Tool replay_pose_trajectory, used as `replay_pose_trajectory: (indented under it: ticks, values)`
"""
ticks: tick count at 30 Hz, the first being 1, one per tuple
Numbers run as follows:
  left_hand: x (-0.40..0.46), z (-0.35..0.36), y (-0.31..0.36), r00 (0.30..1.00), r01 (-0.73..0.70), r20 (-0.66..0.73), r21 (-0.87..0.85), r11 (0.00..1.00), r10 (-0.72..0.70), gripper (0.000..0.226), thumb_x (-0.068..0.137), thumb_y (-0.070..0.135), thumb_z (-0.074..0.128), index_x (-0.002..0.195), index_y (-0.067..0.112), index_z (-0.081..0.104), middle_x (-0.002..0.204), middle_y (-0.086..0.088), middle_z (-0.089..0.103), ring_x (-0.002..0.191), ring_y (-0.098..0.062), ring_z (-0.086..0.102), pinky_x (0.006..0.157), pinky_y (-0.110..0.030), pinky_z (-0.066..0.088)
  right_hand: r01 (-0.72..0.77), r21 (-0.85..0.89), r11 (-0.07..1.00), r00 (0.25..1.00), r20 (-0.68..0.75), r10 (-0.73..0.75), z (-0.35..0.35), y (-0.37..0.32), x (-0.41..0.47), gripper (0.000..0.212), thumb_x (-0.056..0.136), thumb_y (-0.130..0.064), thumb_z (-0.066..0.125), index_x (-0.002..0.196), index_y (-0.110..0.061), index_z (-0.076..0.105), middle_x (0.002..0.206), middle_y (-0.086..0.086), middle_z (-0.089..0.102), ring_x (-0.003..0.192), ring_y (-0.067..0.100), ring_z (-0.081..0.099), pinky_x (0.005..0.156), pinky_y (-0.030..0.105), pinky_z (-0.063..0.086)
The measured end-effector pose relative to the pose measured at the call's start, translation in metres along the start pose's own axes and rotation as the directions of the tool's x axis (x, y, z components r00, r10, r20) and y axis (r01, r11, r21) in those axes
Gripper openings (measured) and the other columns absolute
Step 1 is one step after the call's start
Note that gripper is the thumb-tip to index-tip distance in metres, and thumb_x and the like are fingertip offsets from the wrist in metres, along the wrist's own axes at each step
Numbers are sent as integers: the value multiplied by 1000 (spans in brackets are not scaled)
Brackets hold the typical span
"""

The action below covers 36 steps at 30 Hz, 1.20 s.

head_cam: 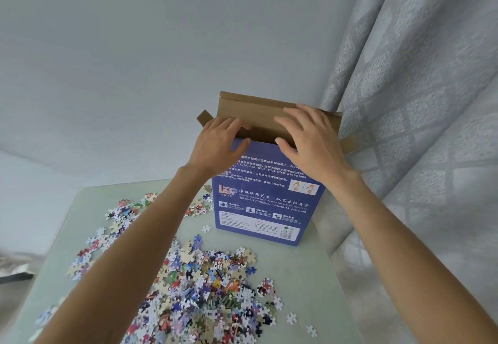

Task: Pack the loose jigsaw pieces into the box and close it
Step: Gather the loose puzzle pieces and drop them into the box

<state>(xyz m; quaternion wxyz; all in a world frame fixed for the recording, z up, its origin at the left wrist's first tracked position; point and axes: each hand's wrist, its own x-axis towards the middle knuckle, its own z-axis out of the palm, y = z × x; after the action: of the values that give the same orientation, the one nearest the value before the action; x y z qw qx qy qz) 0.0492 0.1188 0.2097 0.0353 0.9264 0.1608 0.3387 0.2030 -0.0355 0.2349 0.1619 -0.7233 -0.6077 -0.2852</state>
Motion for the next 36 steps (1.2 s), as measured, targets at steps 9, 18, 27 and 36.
replay_pose_trajectory:
  ticks: [9,18,27,36]
  values:
    - [-54,-16,19,960,154,-201,-199,968,-195,19,90,27,50,102,18,62,88,9,68,80,-9,60,67,-22,42,27,242,970,998,-58,-14,14,-61,-58,25,91,-20,53,111,-12,65,99,0,69,90,17,64,72,31,52]
    - [-294,37,-7,475,746,567,147,650,-673,69,78,50,64,137,29,35,128,-7,52,112,-23,52,88,-42,51,-587,120,801,419,891,173,113,-131,-225,88,77,-49,69,146,-32,16,144,8,25,128,28,31,95,39,42]
    - [-359,55,19,162,721,737,365,588,-656,120,56,62,75,146,34,-1,149,-10,5,137,-38,3,106,-57,29,-672,16,740,229,955,188,151,-199,-248,113,58,-69,72,146,-33,10,140,14,15,127,36,21,100,48,36]
    - [-361,71,25,270,767,677,278,578,-684,96,63,42,80,142,32,25,139,-6,30,124,-23,36,89,-33,50,-659,237,714,432,896,102,163,-246,-238,85,76,-32,74,145,-21,25,141,5,42,121,23,48,91,33,48]
